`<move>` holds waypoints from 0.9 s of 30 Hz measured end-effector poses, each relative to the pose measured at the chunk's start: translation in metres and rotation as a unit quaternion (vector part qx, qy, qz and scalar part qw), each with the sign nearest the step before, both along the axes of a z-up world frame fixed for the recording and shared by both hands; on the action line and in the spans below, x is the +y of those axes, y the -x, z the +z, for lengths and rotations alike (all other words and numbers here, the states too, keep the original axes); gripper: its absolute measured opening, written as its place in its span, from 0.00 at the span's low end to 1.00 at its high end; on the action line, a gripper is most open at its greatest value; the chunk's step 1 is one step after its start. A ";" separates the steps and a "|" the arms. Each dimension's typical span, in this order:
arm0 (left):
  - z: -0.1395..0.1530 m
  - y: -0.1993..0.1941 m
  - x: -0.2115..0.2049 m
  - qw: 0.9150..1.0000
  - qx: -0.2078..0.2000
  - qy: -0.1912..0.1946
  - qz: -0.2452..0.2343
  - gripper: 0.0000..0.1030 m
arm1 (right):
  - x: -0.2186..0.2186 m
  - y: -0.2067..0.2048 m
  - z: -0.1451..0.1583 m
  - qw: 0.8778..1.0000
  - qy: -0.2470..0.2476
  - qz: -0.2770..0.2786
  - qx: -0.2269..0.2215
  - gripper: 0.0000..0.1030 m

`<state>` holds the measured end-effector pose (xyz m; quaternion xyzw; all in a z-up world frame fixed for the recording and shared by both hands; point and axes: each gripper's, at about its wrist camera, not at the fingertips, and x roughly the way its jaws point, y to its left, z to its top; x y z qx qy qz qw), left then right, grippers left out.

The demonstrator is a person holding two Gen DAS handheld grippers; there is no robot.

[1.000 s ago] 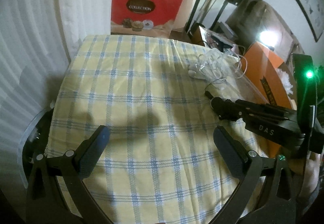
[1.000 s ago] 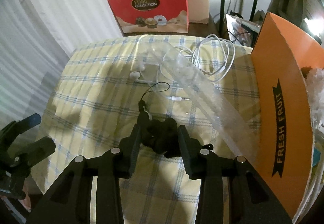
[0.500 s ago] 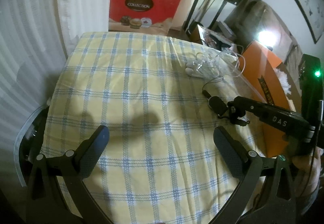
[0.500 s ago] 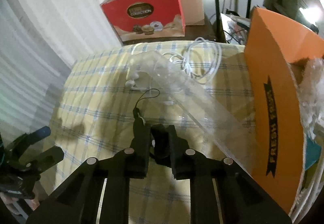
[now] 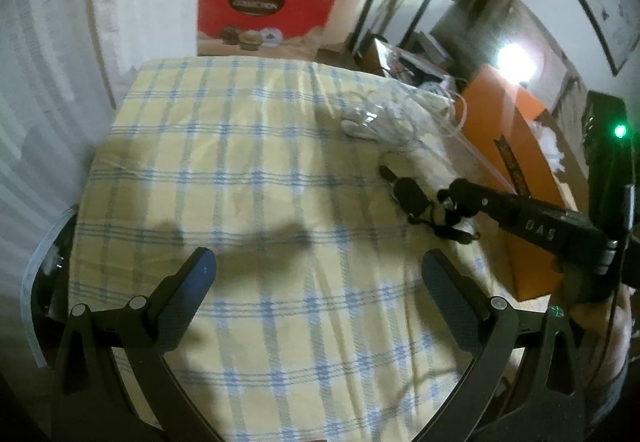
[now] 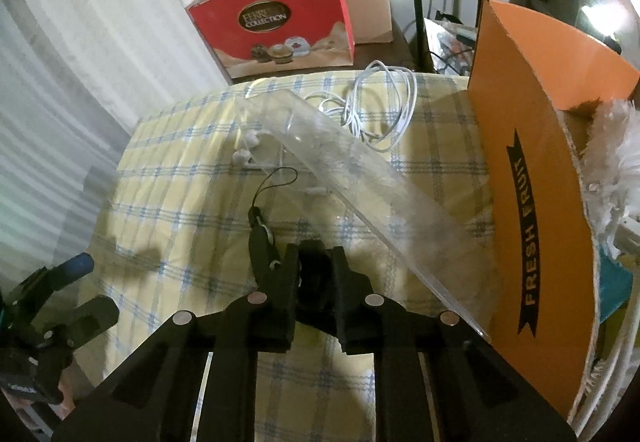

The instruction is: Organize objects

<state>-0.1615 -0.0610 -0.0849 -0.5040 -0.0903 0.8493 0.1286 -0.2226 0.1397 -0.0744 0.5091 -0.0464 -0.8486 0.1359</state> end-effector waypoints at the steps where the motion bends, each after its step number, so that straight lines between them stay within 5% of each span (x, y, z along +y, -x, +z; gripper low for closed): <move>1: 0.000 0.000 0.003 1.000 -0.001 -0.002 -0.004 1.00 | 0.003 -0.002 0.002 1.000 0.004 -0.002 0.002 0.13; 9: -0.004 0.003 0.044 0.998 -0.025 -0.039 -0.045 0.96 | 0.023 -0.022 0.036 0.998 0.047 -0.007 0.029 0.13; 16: -0.012 0.020 0.078 0.995 -0.073 -0.051 -0.049 0.76 | 0.045 -0.041 0.073 0.996 0.072 -0.014 0.059 0.13; 27: -0.018 0.040 0.121 0.995 -0.091 -0.023 -0.043 0.46 | 0.082 -0.067 0.101 0.992 0.081 -0.037 0.094 0.13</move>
